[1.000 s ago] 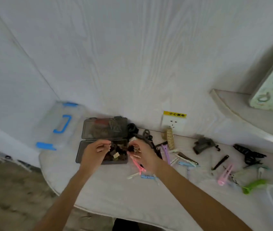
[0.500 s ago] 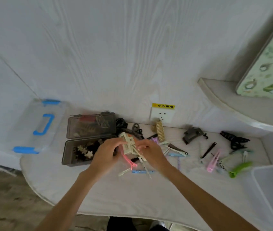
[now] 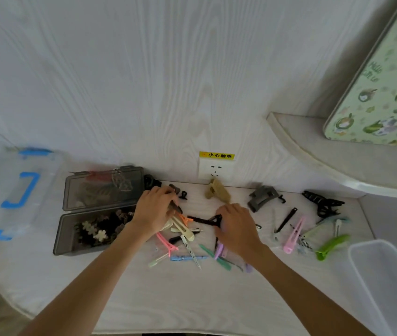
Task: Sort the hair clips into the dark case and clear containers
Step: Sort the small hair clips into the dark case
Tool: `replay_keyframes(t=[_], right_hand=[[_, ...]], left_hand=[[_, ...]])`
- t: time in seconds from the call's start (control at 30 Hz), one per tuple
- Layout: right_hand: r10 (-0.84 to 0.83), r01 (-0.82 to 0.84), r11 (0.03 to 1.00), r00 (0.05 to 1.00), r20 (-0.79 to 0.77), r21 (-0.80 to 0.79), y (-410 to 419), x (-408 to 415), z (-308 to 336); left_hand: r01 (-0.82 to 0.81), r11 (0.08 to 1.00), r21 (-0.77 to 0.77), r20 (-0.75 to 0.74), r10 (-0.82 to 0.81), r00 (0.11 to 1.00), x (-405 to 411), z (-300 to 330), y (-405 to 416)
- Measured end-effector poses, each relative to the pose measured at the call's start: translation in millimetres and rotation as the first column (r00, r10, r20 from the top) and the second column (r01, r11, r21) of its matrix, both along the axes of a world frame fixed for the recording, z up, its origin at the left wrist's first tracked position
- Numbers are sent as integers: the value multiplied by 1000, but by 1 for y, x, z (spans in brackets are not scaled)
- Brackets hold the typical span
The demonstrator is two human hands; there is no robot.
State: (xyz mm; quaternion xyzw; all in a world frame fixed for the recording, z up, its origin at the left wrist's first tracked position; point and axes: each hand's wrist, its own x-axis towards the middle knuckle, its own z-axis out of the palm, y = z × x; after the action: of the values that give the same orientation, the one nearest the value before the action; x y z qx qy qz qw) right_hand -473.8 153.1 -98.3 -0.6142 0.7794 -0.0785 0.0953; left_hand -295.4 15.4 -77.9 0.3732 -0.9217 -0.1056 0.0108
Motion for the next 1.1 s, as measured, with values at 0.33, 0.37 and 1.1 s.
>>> replay_keyframes(t=[0.33, 0.37, 1.1], right_hand=[[212, -228, 972, 954, 211, 53, -54, 34, 22], [216, -241, 964, 955, 202, 109, -66, 39, 16], [-300, 315, 933, 425, 854, 171, -27, 1, 56]], left_hand=[[-217, 866, 451, -463, 434, 773, 13, 21, -5], [-183, 818, 545, -498, 491, 715, 15, 24, -7], [35, 779, 626, -382, 267, 885, 5, 38, 2]])
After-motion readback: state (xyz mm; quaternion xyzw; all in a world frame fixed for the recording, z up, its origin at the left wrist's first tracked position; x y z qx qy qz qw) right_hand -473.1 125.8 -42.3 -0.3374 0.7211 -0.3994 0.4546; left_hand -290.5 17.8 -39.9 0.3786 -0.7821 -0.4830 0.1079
